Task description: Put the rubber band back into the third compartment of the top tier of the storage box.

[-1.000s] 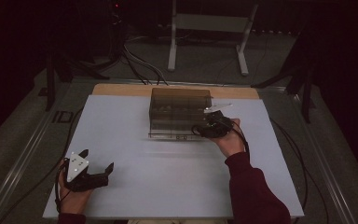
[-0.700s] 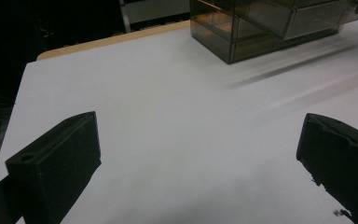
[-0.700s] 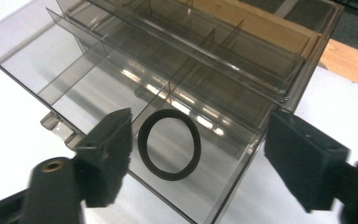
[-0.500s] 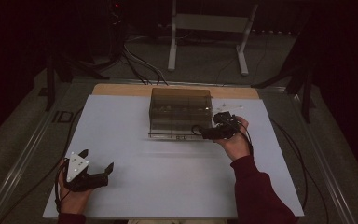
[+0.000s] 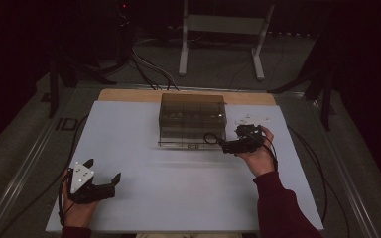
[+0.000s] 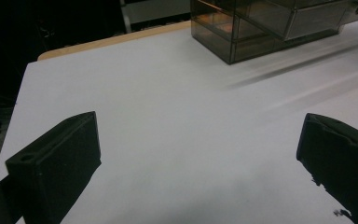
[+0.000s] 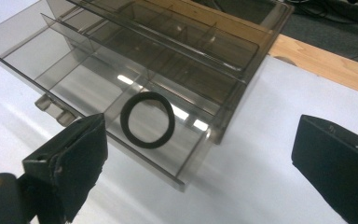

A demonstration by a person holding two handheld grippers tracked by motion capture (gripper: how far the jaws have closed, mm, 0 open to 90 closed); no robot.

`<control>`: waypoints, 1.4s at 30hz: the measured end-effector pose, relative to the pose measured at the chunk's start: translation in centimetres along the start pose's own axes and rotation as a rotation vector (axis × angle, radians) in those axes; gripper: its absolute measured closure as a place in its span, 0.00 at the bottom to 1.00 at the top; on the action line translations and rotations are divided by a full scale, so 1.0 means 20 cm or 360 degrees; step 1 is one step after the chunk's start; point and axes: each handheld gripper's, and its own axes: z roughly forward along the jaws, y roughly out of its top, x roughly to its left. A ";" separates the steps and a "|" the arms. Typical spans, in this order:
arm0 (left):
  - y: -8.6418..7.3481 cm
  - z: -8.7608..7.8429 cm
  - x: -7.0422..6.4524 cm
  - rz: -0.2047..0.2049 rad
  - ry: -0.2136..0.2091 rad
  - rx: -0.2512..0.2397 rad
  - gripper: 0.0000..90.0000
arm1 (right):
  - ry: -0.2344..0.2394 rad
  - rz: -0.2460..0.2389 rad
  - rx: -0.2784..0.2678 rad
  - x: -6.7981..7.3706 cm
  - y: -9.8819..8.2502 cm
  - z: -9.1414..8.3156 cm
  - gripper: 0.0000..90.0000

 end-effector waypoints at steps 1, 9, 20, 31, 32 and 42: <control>0.00 0.00 0.00 -0.0001 0.0000 0.0000 0.00 | 0.0000 0.0004 -0.0008 0.00 -0.01 -0.01 0.04; 0.00 0.00 0.00 -0.0004 -0.0002 0.0000 0.00 | -0.0045 0.0019 -0.0045 -0.02 -0.08 -0.06 0.04; 0.00 0.00 0.00 -0.0021 -0.0006 -0.0011 0.00 | -0.0107 -0.0020 -0.0094 0.01 -0.13 -0.17 0.03; 0.02 0.00 0.00 -0.0030 -0.0010 -0.0028 0.00 | -0.0154 0.0000 -0.0070 -0.01 -0.25 -0.18 0.03; 0.02 0.00 0.00 -0.0032 -0.0009 -0.0029 0.00 | -0.0147 0.0005 -0.0066 -0.02 -0.27 -0.18 0.03; 0.02 0.00 0.01 -0.0043 -0.0007 -0.0039 0.00 | -0.0122 0.0032 -0.0099 -0.02 -0.35 -0.21 0.01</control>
